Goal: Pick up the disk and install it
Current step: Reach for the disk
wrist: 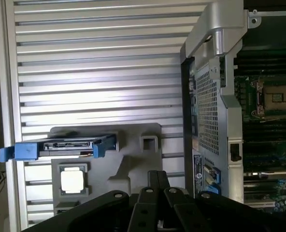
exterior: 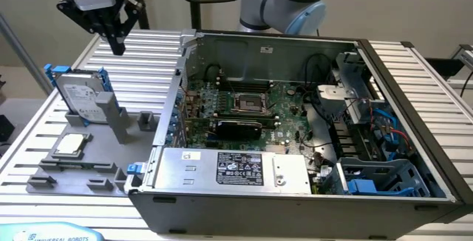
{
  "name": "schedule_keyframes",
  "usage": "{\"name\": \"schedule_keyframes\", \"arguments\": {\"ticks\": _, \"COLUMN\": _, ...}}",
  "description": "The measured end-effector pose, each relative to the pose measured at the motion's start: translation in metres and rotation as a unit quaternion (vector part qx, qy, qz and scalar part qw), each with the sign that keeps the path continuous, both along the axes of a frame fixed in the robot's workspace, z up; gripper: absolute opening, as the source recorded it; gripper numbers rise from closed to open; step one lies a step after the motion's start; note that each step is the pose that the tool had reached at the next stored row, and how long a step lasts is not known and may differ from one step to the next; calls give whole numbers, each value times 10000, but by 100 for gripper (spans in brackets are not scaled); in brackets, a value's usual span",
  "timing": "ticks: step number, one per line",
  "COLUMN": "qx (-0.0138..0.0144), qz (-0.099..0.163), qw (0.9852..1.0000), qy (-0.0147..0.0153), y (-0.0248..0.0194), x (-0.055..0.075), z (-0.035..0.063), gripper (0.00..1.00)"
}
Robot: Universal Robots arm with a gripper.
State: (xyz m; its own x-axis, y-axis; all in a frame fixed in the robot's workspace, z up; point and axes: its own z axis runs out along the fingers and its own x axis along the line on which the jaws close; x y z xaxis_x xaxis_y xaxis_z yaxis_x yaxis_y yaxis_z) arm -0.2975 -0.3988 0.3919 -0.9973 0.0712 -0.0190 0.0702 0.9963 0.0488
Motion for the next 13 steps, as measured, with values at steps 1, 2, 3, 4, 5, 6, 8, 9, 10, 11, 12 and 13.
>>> {"name": "schedule_keyframes", "arguments": {"ticks": 1, "qx": 0, "qz": 0, "qw": 10000, "qy": 0, "y": 0, "x": -45, "z": -3, "gripper": 11}}
{"name": "schedule_keyframes", "arguments": {"ticks": 2, "qx": 0, "qz": 0, "qw": 10000, "qy": 1, "y": 0, "x": -93, "z": -6, "gripper": 11}}
{"name": "schedule_keyframes", "arguments": {"ticks": 3, "qx": 0, "qz": 0, "qw": 10000, "qy": 0, "y": 0, "x": -136, "z": -10, "gripper": 11}}
{"name": "schedule_keyframes", "arguments": {"ticks": 4, "qx": 0, "qz": 0, "qw": 10000, "qy": 1, "y": 0, "x": -184, "z": -15, "gripper": 11}}
{"name": "schedule_keyframes", "arguments": {"ticks": 5, "qx": 0, "qz": 0, "qw": 10000, "qy": 0, "y": 0, "x": -229, "z": -20, "gripper": 11}}
{"name": "schedule_keyframes", "arguments": {"ticks": 6, "qx": 0, "qz": 0, "qw": 10000, "qy": 0, "y": 0, "x": -274, "z": -25, "gripper": 11}}
{"name": "schedule_keyframes", "arguments": {"ticks": 8, "qx": 0, "qz": 0, "qw": 10000, "qy": 0, "y": 0, "x": -365, "z": -37, "gripper": 11}}
{"name": "schedule_keyframes", "arguments": {"ticks": 9, "qx": 0, "qz": 0, "qw": 10000, "qy": 0, "y": 0, "x": -410, "z": -43, "gripper": 11}}
{"name": "schedule_keyframes", "arguments": {"ticks": 10, "qx": 0, "qz": 0, "qw": 10000, "qy": 0, "y": 0, "x": -455, "z": -49, "gripper": 11}}
{"name": "schedule_keyframes", "arguments": {"ticks": 11, "qx": 0, "qz": 0, "qw": 10000, "qy": 0, "y": 0, "x": -501, "z": -56, "gripper": 11}}
{"name": "schedule_keyframes", "arguments": {"ticks": 12, "qx": 0, "qz": 0, "qw": 10000, "qy": 1, "y": 0, "x": -548, "z": -63, "gripper": 11}}
{"name": "schedule_keyframes", "arguments": {"ticks": 13, "qx": 0, "qz": 0, "qw": 10000, "qy": 0, "y": 0, "x": -593, "z": -71, "gripper": 11}}
